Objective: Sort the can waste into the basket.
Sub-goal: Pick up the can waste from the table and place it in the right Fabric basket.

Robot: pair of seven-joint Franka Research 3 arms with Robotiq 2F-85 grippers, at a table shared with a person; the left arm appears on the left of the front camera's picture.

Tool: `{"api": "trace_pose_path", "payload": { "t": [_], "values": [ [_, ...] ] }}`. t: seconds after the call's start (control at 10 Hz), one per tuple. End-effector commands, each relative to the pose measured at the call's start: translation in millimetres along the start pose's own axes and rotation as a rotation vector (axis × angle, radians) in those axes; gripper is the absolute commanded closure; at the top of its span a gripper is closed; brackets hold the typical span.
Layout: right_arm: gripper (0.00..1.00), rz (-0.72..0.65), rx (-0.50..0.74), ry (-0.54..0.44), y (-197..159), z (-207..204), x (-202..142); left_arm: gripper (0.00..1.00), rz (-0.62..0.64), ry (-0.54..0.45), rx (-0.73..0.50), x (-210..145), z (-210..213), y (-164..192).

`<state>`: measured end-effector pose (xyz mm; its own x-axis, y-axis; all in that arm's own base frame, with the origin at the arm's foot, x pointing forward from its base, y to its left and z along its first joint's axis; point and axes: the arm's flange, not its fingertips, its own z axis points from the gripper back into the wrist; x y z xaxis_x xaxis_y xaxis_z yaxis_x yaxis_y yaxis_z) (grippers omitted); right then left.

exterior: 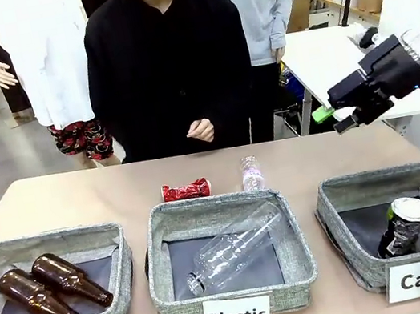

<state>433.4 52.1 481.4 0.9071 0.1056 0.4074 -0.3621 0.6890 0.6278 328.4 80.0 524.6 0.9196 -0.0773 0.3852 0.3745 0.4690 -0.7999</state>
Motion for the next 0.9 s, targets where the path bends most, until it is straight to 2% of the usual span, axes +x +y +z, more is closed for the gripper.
{"api": "trace_pose_path", "payload": {
  "t": [0.0, 0.3, 0.5, 0.6, 0.8],
  "values": [
    [0.0, 0.142, 0.052, -0.06, 6.5, -48.4, 25.2, 0.08, 0.021, -0.084, 0.031, -4.7, 49.2, 11.8],
    [0.0, 0.295, 0.006, -0.008, 43.2, -137.9, 84.0, 0.08, 0.021, -0.084, 0.031, -4.7, 49.2, 11.8],
    [0.0, 0.38, -0.06, 0.096, 56.6, -184.0, 82.6, 0.08, 0.021, -0.084, 0.031, -4.7, 49.2, 11.8],
    [0.0, 0.278, 0.02, 0.037, 57.3, -153.5, 71.7, 0.08, 0.021, -0.084, 0.031, -4.7, 49.2, 11.8],
    [0.0, 0.278, 0.02, 0.037, 57.3, -153.5, 71.7, 0.08, 0.021, -0.084, 0.031, -4.7, 49.2, 11.8]
  ]
}}
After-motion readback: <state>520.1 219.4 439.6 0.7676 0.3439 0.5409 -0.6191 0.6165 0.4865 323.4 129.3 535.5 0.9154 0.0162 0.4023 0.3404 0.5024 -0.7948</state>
